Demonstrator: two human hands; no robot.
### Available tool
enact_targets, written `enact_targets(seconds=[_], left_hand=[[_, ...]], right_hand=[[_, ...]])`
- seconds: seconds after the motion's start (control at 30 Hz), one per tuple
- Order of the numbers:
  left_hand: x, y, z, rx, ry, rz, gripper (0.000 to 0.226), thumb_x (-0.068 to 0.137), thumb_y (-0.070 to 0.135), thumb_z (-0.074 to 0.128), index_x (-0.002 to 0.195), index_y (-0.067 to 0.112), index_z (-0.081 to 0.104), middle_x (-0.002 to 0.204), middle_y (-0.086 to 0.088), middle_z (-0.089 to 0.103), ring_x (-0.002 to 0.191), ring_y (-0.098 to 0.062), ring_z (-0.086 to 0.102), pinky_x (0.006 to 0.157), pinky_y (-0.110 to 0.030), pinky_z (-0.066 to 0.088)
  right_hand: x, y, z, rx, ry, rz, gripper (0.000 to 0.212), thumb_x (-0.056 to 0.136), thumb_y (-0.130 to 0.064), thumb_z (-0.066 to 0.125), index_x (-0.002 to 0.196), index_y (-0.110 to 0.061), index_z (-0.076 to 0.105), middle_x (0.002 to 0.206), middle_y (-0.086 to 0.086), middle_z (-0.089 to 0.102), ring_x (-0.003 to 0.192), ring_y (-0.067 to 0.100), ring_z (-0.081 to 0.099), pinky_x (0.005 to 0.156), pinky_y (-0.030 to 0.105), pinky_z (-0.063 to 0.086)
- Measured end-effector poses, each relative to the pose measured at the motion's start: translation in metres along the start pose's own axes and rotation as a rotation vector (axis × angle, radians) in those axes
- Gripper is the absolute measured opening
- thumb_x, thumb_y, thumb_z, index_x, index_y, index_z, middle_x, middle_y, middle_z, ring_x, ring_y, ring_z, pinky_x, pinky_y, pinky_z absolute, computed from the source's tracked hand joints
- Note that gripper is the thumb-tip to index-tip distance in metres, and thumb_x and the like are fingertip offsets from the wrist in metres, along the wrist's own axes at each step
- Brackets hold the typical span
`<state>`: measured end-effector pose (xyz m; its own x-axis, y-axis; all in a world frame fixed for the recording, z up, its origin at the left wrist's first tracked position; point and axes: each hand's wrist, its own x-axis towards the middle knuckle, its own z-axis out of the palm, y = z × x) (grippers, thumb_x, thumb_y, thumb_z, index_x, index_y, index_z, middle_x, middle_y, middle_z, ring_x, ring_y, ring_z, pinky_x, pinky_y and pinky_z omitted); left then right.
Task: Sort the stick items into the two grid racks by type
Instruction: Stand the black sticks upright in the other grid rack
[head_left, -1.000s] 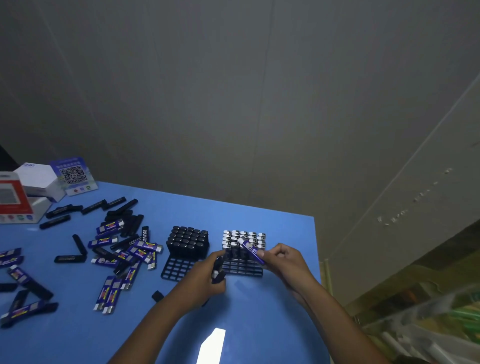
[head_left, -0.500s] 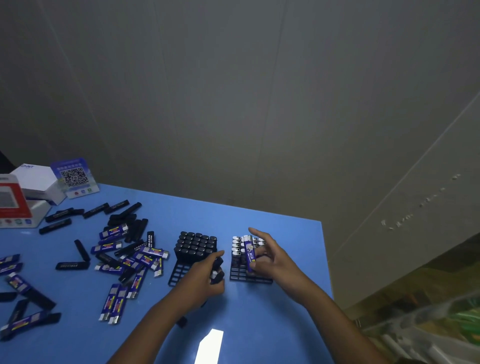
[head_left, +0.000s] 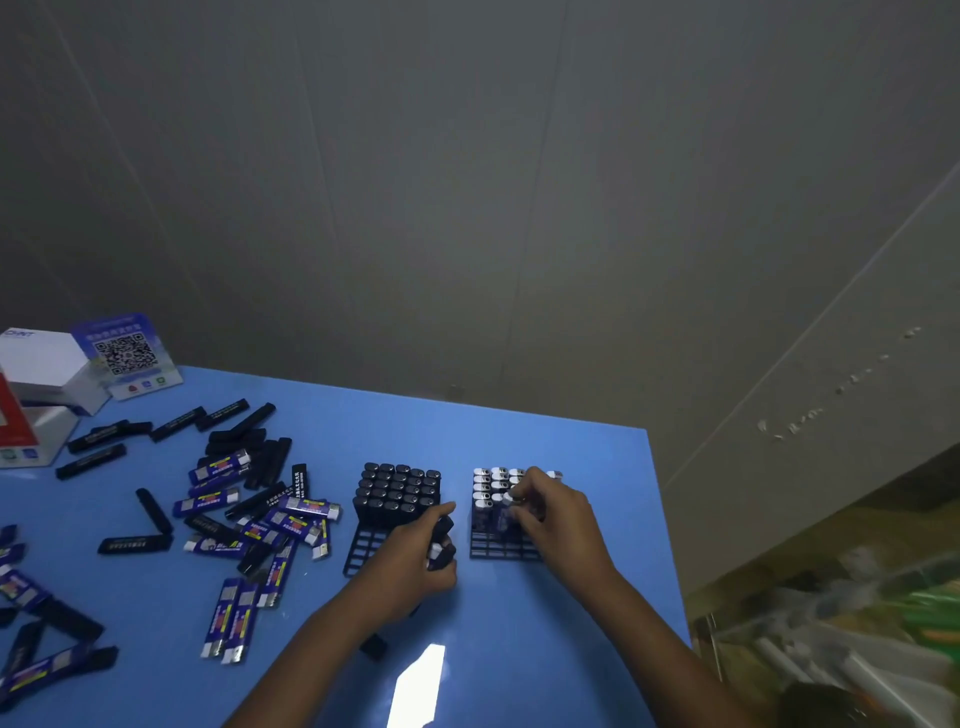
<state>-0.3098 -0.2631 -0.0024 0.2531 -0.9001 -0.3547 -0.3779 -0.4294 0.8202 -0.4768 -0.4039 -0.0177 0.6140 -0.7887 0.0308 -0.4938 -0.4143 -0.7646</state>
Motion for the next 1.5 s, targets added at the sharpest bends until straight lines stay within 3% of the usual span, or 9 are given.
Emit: enact_targets(seconds=[0.2,0.57,0.77,0.93,1.1,1.2,1.27,1.37,1.5], left_hand=[[0.006,-0.008,0.000,0.016,-0.004,0.017,0.069,0.086,0.006,0.066,0.147,0.018,0.036,0.103,0.022,0.052,0.089,0.008,0.055,0.078,0.002,0.037],[0.007,-0.019,-0.002,0.003,0.000,0.011,0.070,0.087,0.010,0.067,0.147,0.022,0.035,0.111,0.012,0.057,0.094,0.002,0.059,0.079,-0.001,0.040],[0.006,-0.017,-0.001,-0.003,0.013,0.024,0.068,0.088,0.010,0.066,0.147,0.022,0.035,0.106,0.015,0.057,0.090,0.003,0.058,0.079,-0.002,0.041],[0.006,-0.014,0.003,-0.031,0.006,0.018,0.068,0.087,0.008,0.066,0.147,0.022,0.036,0.105,0.012,0.060,0.091,0.000,0.059,0.081,-0.003,0.042],[0.008,-0.011,0.011,-0.042,-0.008,0.026,0.070,0.085,0.005,0.067,0.147,0.018,0.037,0.103,0.003,0.064,0.087,-0.002,0.060,0.086,-0.010,0.044],[0.007,-0.003,0.017,-0.039,0.006,0.056,0.065,0.085,0.005,0.066,0.143,0.021,0.040,0.107,-0.001,0.065,0.092,-0.009,0.062,0.085,-0.008,0.045],[0.007,0.004,0.020,-0.019,0.007,0.085,0.064,0.085,0.007,0.066,0.140,0.028,0.040,0.104,0.001,0.066,0.093,-0.011,0.064,0.082,-0.011,0.047],[0.009,0.008,0.027,0.023,0.002,0.102,0.064,0.085,0.011,0.066,0.140,0.029,0.041,0.097,0.002,0.067,0.084,-0.007,0.064,0.079,-0.017,0.050],[0.009,0.019,0.042,0.016,-0.003,0.146,0.060,0.085,0.011,0.065,0.136,0.034,0.044,0.093,0.005,0.067,0.079,-0.003,0.062,0.076,-0.021,0.051]], right_hand=[[-0.001,0.006,0.011,-0.187,0.022,-0.079,0.023,0.083,-0.008,0.069,0.085,-0.024,0.053,0.086,-0.014,0.057,0.076,0.011,0.056,0.069,0.035,0.051],[0.001,0.010,0.020,-0.317,0.014,-0.109,0.027,0.086,-0.012,0.066,0.083,-0.030,0.046,0.090,-0.012,0.056,0.074,0.013,0.052,0.061,0.034,0.047],[0.000,0.009,0.019,-0.416,-0.018,-0.154,0.007,0.091,-0.014,0.060,0.090,-0.019,0.055,0.099,-0.009,0.054,0.078,0.016,0.053,0.056,0.030,0.039],[0.003,0.009,0.017,-0.457,-0.039,-0.153,0.008,0.093,-0.016,0.054,0.086,-0.017,0.049,0.098,-0.006,0.048,0.078,0.019,0.050,0.059,0.035,0.046],[0.004,0.012,0.008,-0.481,-0.115,-0.167,0.011,0.093,-0.018,0.054,0.100,-0.019,0.062,0.109,-0.004,0.052,0.092,0.020,0.055,0.066,0.036,0.049],[0.001,0.011,-0.002,-0.400,-0.168,-0.150,0.025,0.092,-0.019,0.061,0.116,-0.023,0.065,0.115,-0.007,0.054,0.101,0.014,0.054,0.077,0.033,0.050],[-0.003,0.009,-0.007,-0.244,-0.174,-0.114,0.028,0.089,-0.016,0.068,0.116,-0.023,0.066,0.109,-0.009,0.058,0.096,0.009,0.057,0.083,0.029,0.050],[-0.012,0.001,-0.012,0.108,-0.153,0.026,0.018,0.088,-0.006,0.070,0.103,-0.015,0.070,0.084,-0.011,0.065,0.073,0.001,0.059,0.074,0.021,0.051],[-0.022,-0.007,-0.019,0.360,-0.190,0.123,0.012,0.088,-0.007,0.073,0.100,-0.011,0.074,0.083,0.001,0.071,0.068,0.000,0.059,0.070,0.015,0.051]])
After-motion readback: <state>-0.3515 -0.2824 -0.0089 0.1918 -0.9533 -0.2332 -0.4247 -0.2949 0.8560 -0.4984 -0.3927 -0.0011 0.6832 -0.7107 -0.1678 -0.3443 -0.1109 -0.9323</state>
